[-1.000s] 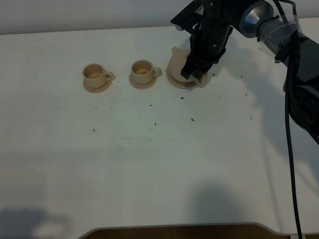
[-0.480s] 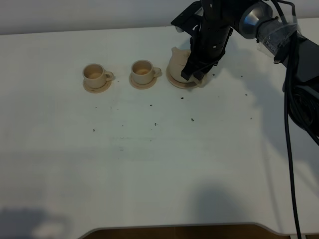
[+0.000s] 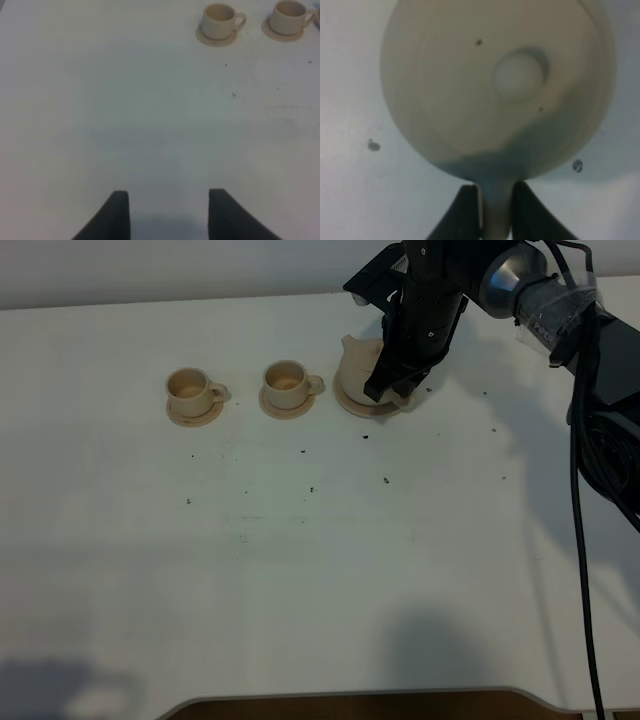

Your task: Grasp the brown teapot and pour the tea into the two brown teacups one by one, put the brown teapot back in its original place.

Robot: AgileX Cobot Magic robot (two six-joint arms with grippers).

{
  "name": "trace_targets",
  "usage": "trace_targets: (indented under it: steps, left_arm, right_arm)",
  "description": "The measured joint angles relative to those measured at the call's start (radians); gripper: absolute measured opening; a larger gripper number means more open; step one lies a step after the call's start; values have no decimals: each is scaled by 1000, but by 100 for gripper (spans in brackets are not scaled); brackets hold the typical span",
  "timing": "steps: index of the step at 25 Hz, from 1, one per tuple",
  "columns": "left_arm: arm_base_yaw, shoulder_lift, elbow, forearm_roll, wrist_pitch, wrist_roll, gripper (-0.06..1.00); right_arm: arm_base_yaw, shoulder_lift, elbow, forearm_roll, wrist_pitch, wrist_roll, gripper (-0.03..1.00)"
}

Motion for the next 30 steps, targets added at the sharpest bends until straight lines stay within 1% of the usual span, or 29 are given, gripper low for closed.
trace_targets:
  steps: [3,22,30]
  left_arm:
    - [0,0,0,0,0,0,37]
    - [0,0,0,0,0,0,37]
    - [0,0,0,0,0,0,37]
  right_arm:
    - [0,0,0,-2,-4,0,13]
    - [0,0,-8,13,1,0,13]
    - [0,-32,-8,24,3,0,13]
